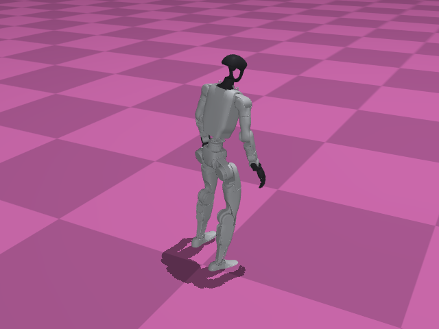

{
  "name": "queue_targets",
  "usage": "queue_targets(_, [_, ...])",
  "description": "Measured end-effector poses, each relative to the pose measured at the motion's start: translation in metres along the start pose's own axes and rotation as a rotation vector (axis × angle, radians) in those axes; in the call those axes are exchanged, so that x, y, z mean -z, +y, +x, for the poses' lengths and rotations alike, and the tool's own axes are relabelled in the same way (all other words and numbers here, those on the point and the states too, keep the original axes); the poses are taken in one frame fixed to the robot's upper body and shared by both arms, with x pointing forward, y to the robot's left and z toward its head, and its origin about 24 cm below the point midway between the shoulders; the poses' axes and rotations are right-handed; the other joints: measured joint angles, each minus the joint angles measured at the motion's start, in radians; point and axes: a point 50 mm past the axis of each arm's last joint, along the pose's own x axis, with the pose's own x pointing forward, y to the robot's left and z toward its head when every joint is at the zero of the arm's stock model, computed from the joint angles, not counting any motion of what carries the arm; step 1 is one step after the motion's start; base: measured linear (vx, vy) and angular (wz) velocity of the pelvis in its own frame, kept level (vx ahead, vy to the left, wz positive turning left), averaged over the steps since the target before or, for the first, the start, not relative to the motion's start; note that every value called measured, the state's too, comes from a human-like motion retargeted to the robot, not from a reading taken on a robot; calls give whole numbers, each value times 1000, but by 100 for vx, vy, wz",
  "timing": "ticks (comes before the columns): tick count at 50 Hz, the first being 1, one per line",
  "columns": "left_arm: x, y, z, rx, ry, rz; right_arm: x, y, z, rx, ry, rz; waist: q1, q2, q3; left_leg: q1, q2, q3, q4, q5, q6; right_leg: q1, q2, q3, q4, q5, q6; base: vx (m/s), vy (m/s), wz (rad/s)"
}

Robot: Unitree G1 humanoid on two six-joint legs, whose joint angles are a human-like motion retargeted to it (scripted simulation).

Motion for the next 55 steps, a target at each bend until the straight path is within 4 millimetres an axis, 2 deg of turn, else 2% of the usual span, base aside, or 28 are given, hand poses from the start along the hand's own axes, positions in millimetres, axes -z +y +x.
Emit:
queue_targets(3, [0,4,3,-10,59,-21,-5,-11,5,31,34,14,-1,-3,13,56,-9,101,-68,15,18,27,-9,-75,-56,23,-9,-6,-7,143])
queue_targets(12, [17,-9,0,28,164,-66,-8,-13,4,36,8,96,-8,7,-26,122,28,307,-78,-31,-17,63,-9,-325,-80,15,-3,-3,3,140])
queue_targets(17, [14,-19,0,61,168,-81,2,-13,2,15,25,77,-9,41,-41,138,40,209,-152,8,-48,107,7,-471,-76,10,-21,-1,14,150])
queue_targets(20, [12,-23,-1,71,167,-81,8,-15,1,15,45,71,-13,67,-29,151,47,114,-180,24,-61,126,4,-525,-10,2,-83,1,16,147])
queue_targets(23, [12,-25,-1,71,166,-71,11,-15,1,22,52,77,-23,91,-9,169,59,31,-185,33,-65,82,-5,-437,151,-38,-155,3,12,141])
queue_targets(25, [14,-25,-2,66,168,-61,10,-15,1,28,49,84,-33,93,2,177,55,-22,-182,37,-63,23,-2,-312,264,-74,-168,4,7,138])
queue_targets(29, [19,-26,-4,60,176,-50,7,-13,0,43,31,97,-57,90,12,183,38,-126,-177,47,-55,-48,37,-101,326,-88,-154,6,2,133])
queue_targets(34, [21,-27,-5,61,163,-59,0,-14,1,50,0,106,-88,86,16,189,14,-251,-186,59,-43,-48,84,111,201,-52,-150,6,-5,134])
queue_targets(40, [21,-23,-6,48,121,-61,-10,-6,1,29,-34,68,-85,44,7,200,-35,-366,-228,86,-40,-10,104,350,29,3,-83,7,-14,105])
queue_targets(45, [21,-20,-7,32,113,-86,-20,-3,4,6,-58,5,-34,33,-12,187,-44,-421,-247,113,-44,21,79,294,-41,34,-62,4,-20,57])
queue_targets(47, [29,-28,-12,33,120,-105,-16,1,2,0,-59,-12,-17,37,-30,179,-42,-448,-250,122,-37,39,75,257,-74,50,-51,2,-20,65])
queue_targets(50, [22,-26,-9,32,120,-137,-27,-9,8,15,-72,-9,-2,36,-29,154,-41,-447,-244,124,-19,39,68,203,-80,54,-32,0,-19,90])
queue_targets(55, [17,-28,-7,55,115,-122,-33,-24,12,50,-68,20,-7,19,-29,105,-28,-205,-168,68,16,43,36,83,-80,45,-15,-2,-15,130])
